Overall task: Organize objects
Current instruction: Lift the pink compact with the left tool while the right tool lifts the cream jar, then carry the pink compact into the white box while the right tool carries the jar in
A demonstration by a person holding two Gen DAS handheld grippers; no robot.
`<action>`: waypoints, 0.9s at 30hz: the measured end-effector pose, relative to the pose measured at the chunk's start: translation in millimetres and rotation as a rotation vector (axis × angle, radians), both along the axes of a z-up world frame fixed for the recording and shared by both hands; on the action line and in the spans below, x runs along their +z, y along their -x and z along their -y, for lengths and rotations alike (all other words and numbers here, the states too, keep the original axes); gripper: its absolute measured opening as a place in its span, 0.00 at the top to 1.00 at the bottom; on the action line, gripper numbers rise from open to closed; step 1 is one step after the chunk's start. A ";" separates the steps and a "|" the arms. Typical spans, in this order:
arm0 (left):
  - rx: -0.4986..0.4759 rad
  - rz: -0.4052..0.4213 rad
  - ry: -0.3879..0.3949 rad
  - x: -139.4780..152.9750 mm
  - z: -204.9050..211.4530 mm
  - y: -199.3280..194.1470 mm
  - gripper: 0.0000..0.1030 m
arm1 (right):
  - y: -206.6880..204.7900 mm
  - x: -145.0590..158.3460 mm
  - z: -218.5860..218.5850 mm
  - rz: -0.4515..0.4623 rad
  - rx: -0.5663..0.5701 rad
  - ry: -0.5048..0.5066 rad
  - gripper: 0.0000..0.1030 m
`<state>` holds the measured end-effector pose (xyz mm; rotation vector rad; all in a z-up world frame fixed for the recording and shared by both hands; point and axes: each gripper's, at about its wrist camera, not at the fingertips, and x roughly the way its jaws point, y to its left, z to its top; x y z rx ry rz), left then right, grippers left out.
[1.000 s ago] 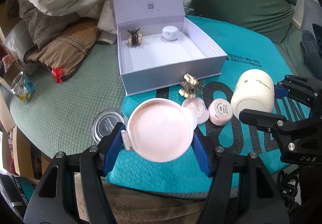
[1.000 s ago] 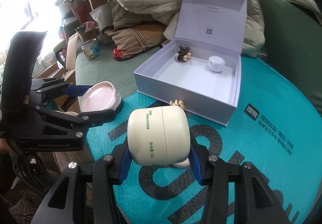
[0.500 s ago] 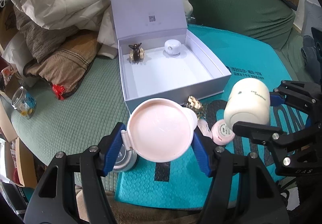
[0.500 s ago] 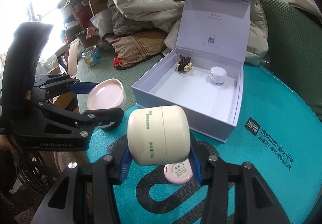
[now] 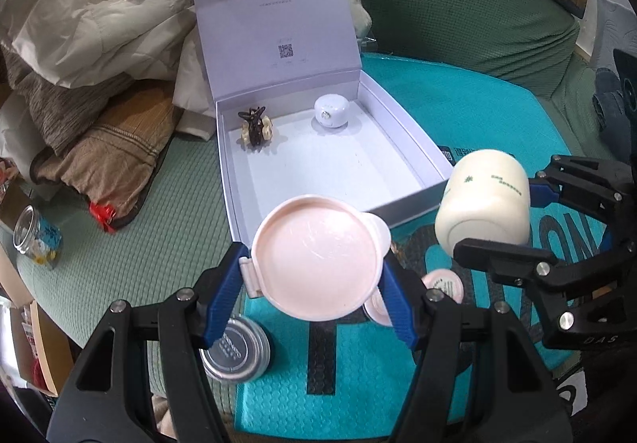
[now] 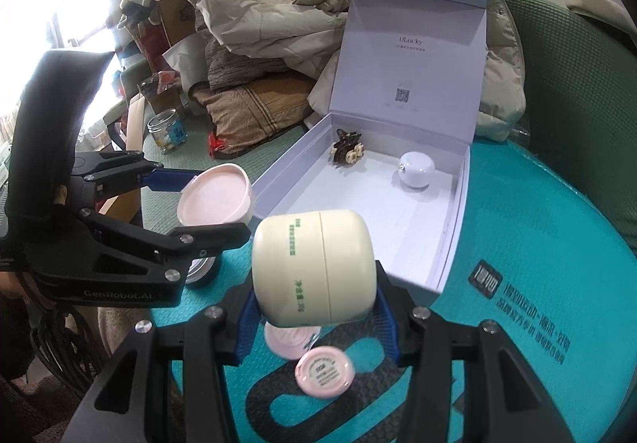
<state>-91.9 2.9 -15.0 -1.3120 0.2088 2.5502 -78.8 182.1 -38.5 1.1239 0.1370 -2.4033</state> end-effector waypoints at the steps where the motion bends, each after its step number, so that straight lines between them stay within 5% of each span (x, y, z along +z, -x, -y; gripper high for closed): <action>1: -0.001 0.000 0.003 0.0 -0.7 3.2 0.39 | 3.8 -0.1 -0.2 -0.001 0.002 0.000 0.51; 27: -0.048 0.082 0.045 -36.5 -21.2 88.8 0.38 | 83.3 -33.8 -8.1 0.064 -0.013 -0.015 0.51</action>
